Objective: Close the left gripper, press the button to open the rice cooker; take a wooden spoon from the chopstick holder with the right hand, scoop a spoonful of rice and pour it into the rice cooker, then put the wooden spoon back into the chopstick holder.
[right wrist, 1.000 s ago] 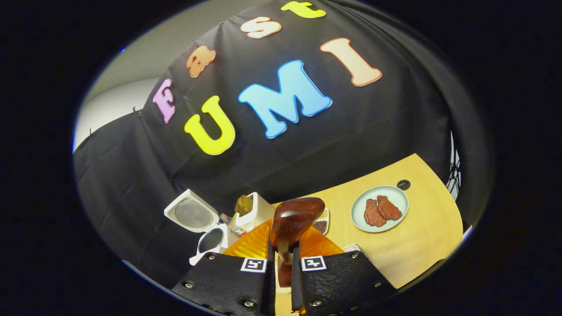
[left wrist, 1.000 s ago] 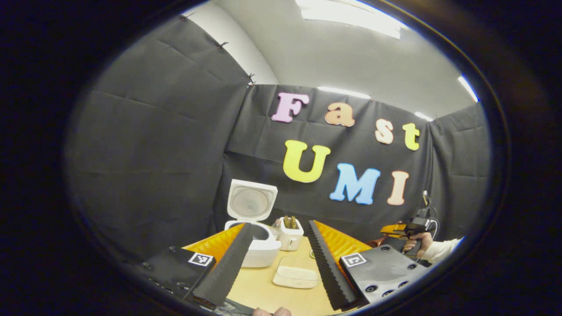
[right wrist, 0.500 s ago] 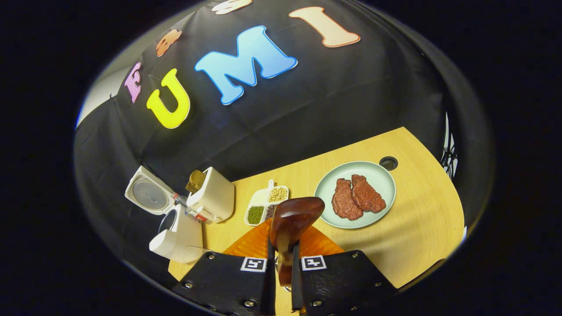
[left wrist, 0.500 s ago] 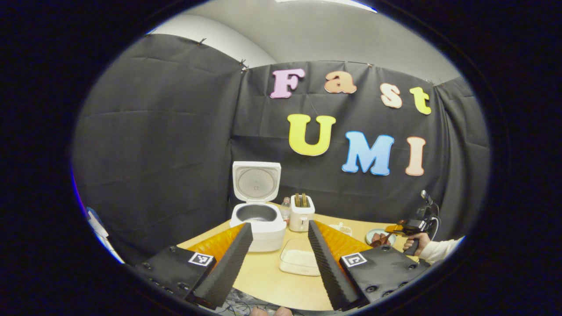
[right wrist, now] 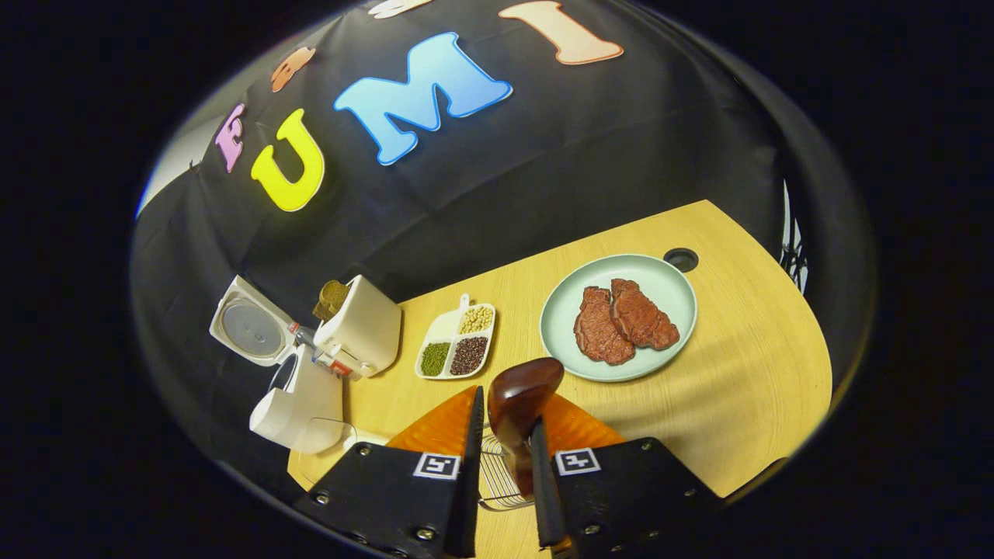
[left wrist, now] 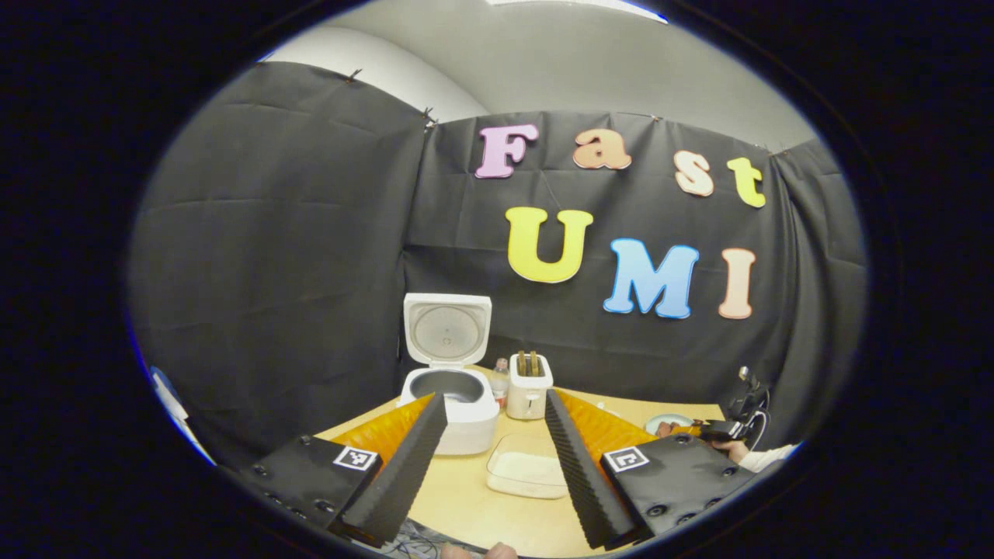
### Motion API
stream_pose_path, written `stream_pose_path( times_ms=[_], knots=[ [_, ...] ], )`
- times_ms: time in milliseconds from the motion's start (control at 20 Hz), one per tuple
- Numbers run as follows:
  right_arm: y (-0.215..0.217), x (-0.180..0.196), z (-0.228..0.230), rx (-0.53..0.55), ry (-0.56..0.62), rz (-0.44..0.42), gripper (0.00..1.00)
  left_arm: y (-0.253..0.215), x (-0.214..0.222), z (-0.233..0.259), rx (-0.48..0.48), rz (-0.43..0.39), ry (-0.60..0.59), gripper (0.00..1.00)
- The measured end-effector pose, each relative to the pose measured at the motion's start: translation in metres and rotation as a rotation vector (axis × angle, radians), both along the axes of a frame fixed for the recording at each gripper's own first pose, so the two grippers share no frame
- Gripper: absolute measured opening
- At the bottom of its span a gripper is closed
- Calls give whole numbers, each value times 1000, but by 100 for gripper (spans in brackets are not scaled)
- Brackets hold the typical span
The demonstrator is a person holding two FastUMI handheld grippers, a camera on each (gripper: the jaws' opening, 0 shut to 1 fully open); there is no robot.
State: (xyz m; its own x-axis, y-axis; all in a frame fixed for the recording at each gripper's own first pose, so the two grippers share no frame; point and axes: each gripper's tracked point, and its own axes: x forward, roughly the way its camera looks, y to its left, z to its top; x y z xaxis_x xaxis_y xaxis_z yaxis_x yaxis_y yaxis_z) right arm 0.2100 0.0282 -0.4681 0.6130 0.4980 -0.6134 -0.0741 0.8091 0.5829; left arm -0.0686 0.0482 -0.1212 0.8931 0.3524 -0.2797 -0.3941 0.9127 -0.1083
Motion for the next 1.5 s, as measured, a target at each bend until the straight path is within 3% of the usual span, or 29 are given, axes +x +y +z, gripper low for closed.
stream_pose_path(
  times_ms=[100,150,250,400,450,550,800,1050,1100,1200,1350,1400,1500],
  knots=[
    [-1,-4,14,41,-9,-16,34,2,4,-1,0,-23,-12,90],
    [-6,-9,13,35,-7,-28,47,4,8,-1,0,-38,-17,87],
    [-25,-15,8,-51,-19,-71,57,11,15,-4,-15,-71,-29,84],
    [-38,-16,49,-28,-87,-230,79,31,29,-11,-56,-125,-67,84],
    [-37,-28,63,-21,-91,-253,99,41,32,-13,-61,-144,-80,84],
    [-29,-53,85,-37,-86,-277,98,65,39,-16,-68,-185,-95,84],
    [15,-105,179,-93,-255,-301,98,134,85,-20,-109,-262,-182,84],
    [80,-152,264,-93,-373,-253,98,224,185,-7,-81,-182,-206,84],
    [89,-159,274,-110,-390,-246,98,234,208,-5,-83,-177,-215,96],
    [107,-172,286,-174,-436,-208,98,255,254,-5,-71,-168,-214,84],
    [125,-185,292,-283,-500,-145,98,277,315,-5,-42,-147,-216,84],
    [135,-191,293,-302,-508,-117,98,287,338,-6,-17,-131,-216,90],
    [158,-201,287,-332,-507,-42,98,300,379,-19,9,-113,-182,83]
  ],
)
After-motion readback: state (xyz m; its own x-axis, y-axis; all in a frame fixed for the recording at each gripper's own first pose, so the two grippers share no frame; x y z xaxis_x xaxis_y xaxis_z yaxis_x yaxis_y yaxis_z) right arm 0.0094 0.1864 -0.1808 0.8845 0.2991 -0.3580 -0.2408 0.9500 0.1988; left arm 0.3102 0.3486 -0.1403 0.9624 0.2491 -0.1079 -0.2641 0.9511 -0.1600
